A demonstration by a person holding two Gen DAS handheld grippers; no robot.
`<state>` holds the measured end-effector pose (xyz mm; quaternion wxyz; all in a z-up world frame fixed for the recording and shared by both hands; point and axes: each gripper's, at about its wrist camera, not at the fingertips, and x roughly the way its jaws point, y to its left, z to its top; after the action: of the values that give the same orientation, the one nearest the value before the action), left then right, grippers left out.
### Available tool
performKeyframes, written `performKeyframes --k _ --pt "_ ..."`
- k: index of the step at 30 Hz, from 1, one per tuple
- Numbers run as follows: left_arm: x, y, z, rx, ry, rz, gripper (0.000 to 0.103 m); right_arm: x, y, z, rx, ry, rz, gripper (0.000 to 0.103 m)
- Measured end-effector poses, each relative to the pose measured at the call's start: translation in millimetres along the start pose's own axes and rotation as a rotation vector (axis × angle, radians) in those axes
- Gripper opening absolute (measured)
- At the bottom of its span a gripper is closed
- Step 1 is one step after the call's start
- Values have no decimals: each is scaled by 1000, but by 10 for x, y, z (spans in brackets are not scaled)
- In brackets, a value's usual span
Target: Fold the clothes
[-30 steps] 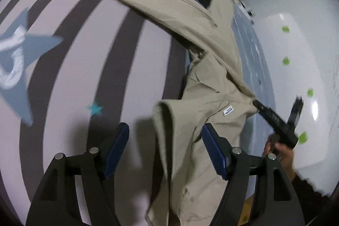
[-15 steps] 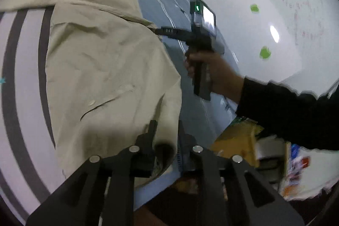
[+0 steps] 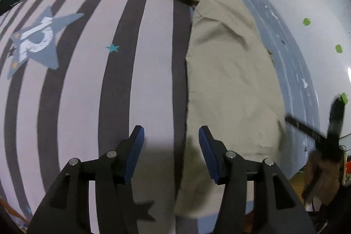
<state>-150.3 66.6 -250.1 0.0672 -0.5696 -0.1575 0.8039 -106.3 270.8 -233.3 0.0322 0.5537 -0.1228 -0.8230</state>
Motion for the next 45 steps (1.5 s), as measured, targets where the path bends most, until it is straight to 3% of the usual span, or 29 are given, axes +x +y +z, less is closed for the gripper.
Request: performKeyframes --k 3,7,10,13,17,22,27,30,34,45 --pt "203 -94 112 30 -4 -39 49 76 -39 -209 13 32 -42 50" --pt "552 -220 106 78 46 -92 49 200 -227 -436 75 60 -73 50" --pt "732 -303 -7 179 72 -13 48 281 -279 -531 92 80 -80 52" --pt "664 -308 -67 219 57 10 48 296 -257 -609 67 77 -97 52" --pt "391 -53 81 85 29 -16 48 210 -240 -603 41 70 -111 52" --pt "285 322 744 21 -55 65 49 -62 -337 -205 104 -42 -154 52" --pt "393 593 1599 17 -170 137 49 165 -340 361 87 -110 -189 52" --pt "716 773 2184 -61 -190 190 49 288 -328 659 73 -140 -205 52" --pt "1105 929 2550 -146 -156 235 49 645 -296 1065 -4 -114 -207 52" --pt "1404 1395 3128 -109 -206 201 50 999 -288 1538 -54 -123 -219 52"
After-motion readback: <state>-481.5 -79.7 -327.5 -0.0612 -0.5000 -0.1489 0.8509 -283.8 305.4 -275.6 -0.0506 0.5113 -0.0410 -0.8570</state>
